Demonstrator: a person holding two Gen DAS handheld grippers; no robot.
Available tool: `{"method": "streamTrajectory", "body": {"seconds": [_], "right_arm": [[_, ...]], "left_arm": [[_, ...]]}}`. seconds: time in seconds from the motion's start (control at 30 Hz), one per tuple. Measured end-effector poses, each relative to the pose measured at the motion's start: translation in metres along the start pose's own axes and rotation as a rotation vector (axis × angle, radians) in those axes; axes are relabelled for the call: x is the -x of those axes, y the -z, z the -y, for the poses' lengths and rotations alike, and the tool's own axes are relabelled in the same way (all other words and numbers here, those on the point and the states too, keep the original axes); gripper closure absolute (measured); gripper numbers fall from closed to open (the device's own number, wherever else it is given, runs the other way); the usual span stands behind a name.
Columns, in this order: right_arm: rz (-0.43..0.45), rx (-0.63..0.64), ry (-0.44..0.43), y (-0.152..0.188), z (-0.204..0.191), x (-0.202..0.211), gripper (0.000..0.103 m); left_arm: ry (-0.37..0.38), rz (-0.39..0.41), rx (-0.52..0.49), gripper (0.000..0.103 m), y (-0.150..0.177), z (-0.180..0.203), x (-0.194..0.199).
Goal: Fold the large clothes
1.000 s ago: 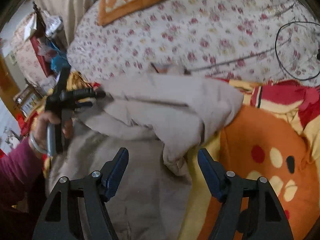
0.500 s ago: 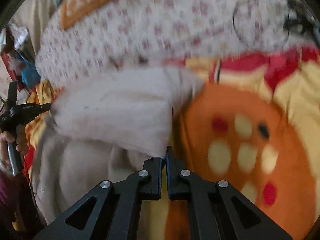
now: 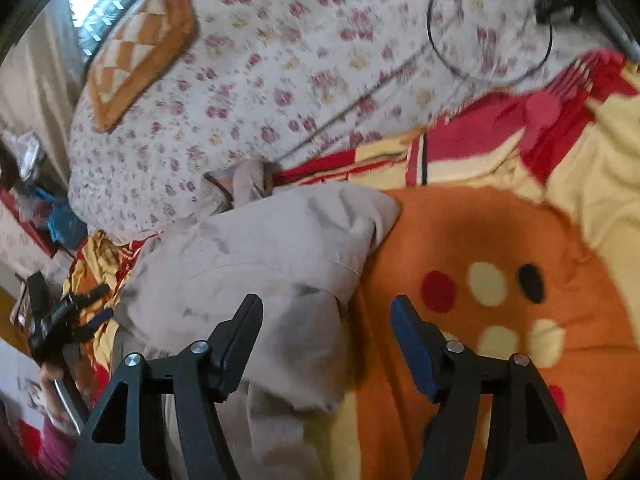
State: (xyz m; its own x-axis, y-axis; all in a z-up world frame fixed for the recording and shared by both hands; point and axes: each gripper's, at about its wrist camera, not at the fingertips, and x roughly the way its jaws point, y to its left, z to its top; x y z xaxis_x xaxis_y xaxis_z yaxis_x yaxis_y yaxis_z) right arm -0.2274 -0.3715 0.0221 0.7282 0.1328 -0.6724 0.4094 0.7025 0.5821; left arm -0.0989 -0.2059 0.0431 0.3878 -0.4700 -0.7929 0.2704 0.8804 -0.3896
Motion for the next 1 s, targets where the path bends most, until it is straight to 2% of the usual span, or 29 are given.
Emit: {"method": "streamTrajectory", "body": {"seconds": [0.07, 0.1, 0.13, 0.17, 0.23, 0.3, 0.37, 0.47, 0.5, 0.6, 0.67, 0.7, 0.73, 0.83, 0.9, 0.93, 1.0], "right_arm": [[-0.014, -0.003, 0.024, -0.001, -0.001, -0.014, 0.035], [-0.016, -0.011, 0.045, -0.002, 0.002, -0.020, 0.035], [-0.015, -0.030, 0.051, -0.002, 0.004, -0.023, 0.035], [-0.014, -0.052, 0.046, -0.002, 0.007, -0.024, 0.035], [-0.014, -0.080, 0.043, -0.006, 0.010, -0.028, 0.036], [-0.012, -0.069, 0.049, -0.012, 0.006, -0.031, 0.038], [0.002, -0.048, 0.040, -0.020, -0.002, -0.033, 0.044], [0.047, 0.006, 0.058, -0.027, -0.016, -0.040, 0.044], [0.033, 0.041, 0.093, -0.027, -0.021, -0.052, 0.044], [-0.095, 0.102, 0.200, -0.027, -0.020, -0.093, 0.047], [-0.061, 0.083, 0.225, -0.030, -0.021, -0.083, 0.047], [-0.044, 0.083, 0.254, -0.031, -0.023, -0.074, 0.047], [-0.018, 0.090, 0.265, -0.031, -0.029, -0.061, 0.044], [0.017, 0.123, 0.177, -0.023, -0.048, -0.031, 0.043], [-0.003, 0.158, 0.109, -0.010, -0.059, -0.026, 0.043], [-0.037, 0.188, 0.096, 0.001, -0.064, -0.029, 0.047], [-0.077, 0.252, 0.161, 0.020, -0.067, -0.042, 0.047]], "left_arm": [[-0.018, -0.038, 0.001, 0.018, 0.003, 0.008, -0.021], [-0.018, -0.045, 0.014, 0.039, 0.004, 0.011, -0.030], [-0.004, -0.057, 0.006, 0.083, 0.004, 0.015, -0.035], [0.010, -0.083, -0.013, 0.086, 0.004, 0.020, -0.040], [0.000, -0.027, -0.042, 0.088, 0.000, 0.031, -0.030], [0.013, 0.047, -0.077, 0.088, -0.006, 0.039, -0.009], [0.015, 0.095, -0.071, 0.088, -0.008, 0.035, 0.006], [-0.087, 0.104, -0.079, 0.088, -0.007, 0.021, 0.003], [-0.125, 0.055, -0.088, 0.084, -0.004, 0.016, -0.012], [-0.111, -0.077, -0.029, 0.063, 0.004, -0.002, -0.039], [-0.121, -0.038, -0.025, 0.048, 0.006, -0.003, -0.030], [-0.140, 0.009, -0.026, 0.039, 0.007, -0.002, -0.020], [-0.152, 0.040, -0.027, 0.037, 0.008, 0.000, -0.012], [-0.171, 0.109, -0.081, 0.037, 0.011, 0.009, 0.002], [-0.196, 0.110, -0.123, 0.032, 0.017, 0.015, -0.002], [-0.213, 0.094, -0.138, 0.032, 0.019, 0.016, -0.008], [-0.275, 0.031, -0.173, 0.032, 0.027, 0.015, -0.029]]}}
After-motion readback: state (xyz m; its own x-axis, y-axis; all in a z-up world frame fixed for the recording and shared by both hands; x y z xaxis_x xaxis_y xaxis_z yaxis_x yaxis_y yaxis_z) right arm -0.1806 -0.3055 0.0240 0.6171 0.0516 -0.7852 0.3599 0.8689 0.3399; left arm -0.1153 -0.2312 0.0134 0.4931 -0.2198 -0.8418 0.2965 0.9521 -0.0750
